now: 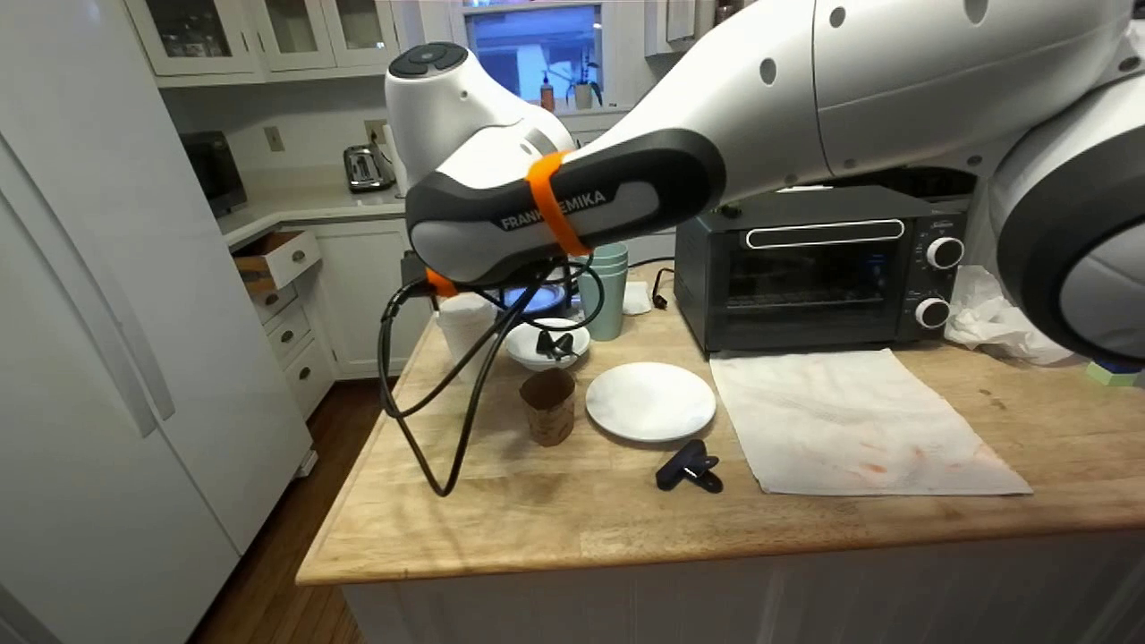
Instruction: Remove the white lid from the paper cup on the left and put the white paper cup in the brown coffee sleeve
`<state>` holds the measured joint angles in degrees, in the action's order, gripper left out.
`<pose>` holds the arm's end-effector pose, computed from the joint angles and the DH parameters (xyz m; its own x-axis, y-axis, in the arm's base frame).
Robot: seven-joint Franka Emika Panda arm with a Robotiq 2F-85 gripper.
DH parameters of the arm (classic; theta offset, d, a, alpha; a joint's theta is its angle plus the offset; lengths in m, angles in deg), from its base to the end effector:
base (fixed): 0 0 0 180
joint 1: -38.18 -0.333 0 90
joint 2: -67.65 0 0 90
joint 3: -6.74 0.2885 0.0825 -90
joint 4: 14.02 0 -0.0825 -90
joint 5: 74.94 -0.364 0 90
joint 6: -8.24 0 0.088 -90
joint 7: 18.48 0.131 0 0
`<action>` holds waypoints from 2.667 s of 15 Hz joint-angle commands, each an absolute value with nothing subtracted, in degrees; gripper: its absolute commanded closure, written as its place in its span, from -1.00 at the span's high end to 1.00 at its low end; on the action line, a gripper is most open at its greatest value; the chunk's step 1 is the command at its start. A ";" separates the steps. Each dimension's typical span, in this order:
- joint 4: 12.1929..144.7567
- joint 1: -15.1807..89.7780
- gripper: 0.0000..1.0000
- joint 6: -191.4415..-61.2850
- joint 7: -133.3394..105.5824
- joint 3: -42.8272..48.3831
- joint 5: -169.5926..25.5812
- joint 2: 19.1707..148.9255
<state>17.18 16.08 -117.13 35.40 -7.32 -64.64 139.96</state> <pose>0.7746 0.2191 0.2609 0.7412 -0.4249 0.5198 -0.4765 -0.8783 -0.0385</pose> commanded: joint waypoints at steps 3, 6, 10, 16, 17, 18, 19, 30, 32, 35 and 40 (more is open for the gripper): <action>13.53 15.04 1.00 -121.65 39.84 -10.94 -63.10 144.30; 13.32 14.70 1.00 -124.21 41.72 -12.34 -63.15 145.24; 13.55 14.12 1.00 -124.41 42.80 -14.70 -62.90 145.72; 13.77 13.54 0.54 -123.72 42.54 -16.66 -63.61 146.17; 13.76 13.49 0.34 -123.50 42.35 -16.77 -63.78 146.02; 13.79 13.47 0.30 -123.30 42.26 -16.77 -63.92 145.90; 13.80 13.46 0.36 -123.21 42.23 -16.82 -63.96 145.81; 5.53 15.05 0.05 -112.08 41.32 -13.49 -61.94 146.31; 11.57 13.76 0.09 -112.49 41.83 -13.01 -61.11 142.70; 10.88 13.94 0.08 -111.12 41.52 -12.00 -60.58 142.68; 10.87 14.21 0.03 -107.33 41.79 -11.12 -60.55 141.36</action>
